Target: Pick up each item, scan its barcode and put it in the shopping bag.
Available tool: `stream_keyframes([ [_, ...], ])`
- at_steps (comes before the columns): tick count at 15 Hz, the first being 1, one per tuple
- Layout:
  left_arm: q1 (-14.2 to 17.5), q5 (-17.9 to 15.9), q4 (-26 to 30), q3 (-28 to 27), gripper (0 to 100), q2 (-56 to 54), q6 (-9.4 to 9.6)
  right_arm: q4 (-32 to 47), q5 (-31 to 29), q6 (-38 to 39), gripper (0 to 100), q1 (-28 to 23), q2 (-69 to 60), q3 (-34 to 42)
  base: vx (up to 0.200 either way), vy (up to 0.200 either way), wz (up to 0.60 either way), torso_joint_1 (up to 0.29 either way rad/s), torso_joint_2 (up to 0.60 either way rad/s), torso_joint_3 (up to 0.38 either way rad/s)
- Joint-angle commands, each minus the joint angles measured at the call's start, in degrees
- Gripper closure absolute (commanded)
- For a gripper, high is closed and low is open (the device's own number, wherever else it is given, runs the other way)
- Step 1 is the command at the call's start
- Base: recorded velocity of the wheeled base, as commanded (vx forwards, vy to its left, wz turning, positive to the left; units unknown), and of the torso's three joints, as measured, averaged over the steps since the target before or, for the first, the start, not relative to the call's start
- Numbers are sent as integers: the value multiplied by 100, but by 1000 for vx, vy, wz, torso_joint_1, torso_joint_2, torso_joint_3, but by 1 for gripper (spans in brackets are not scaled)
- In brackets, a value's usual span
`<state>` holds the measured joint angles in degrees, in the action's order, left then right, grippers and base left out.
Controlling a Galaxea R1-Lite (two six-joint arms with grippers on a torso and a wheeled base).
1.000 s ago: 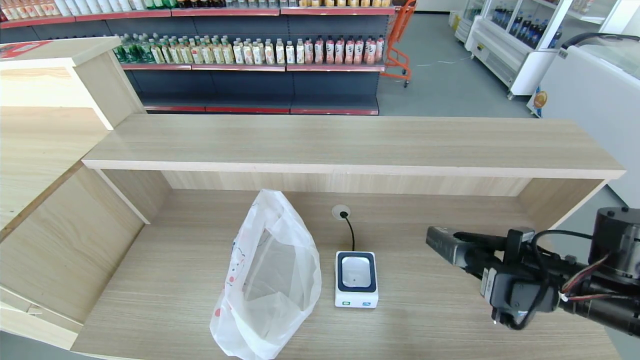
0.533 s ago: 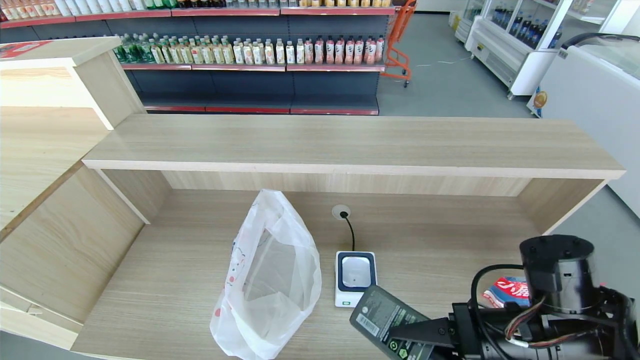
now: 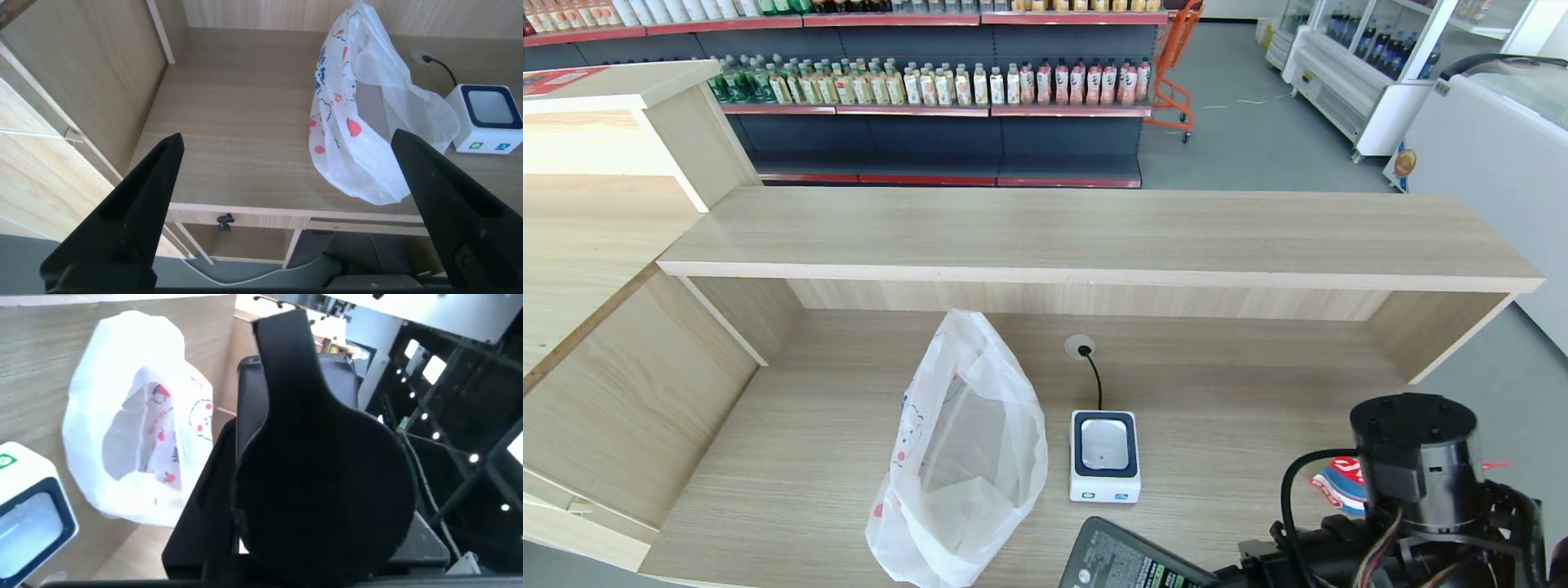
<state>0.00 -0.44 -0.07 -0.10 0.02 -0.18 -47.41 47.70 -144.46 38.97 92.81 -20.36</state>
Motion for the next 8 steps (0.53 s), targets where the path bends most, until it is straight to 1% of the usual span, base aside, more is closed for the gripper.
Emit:
stream_keyframes([
  [1,0,0,-1,1,0,-2,-8,-374,187,-21,100,5,-114,-3,0,0,0,0,0,0],
  [2,0,0,-1,1,0,-2,1,-726,310,-21,100,5,-122,23,0,0,0,0,0,0],
  [3,0,0,-1,1,0,-2,1,-893,354,-21,100,5,-122,23,0,0,0,0,0,0],
  [8,0,0,-1,1,0,-2,1,-910,354,-21,100,5,-122,58,0,0,0,0,0,0],
])
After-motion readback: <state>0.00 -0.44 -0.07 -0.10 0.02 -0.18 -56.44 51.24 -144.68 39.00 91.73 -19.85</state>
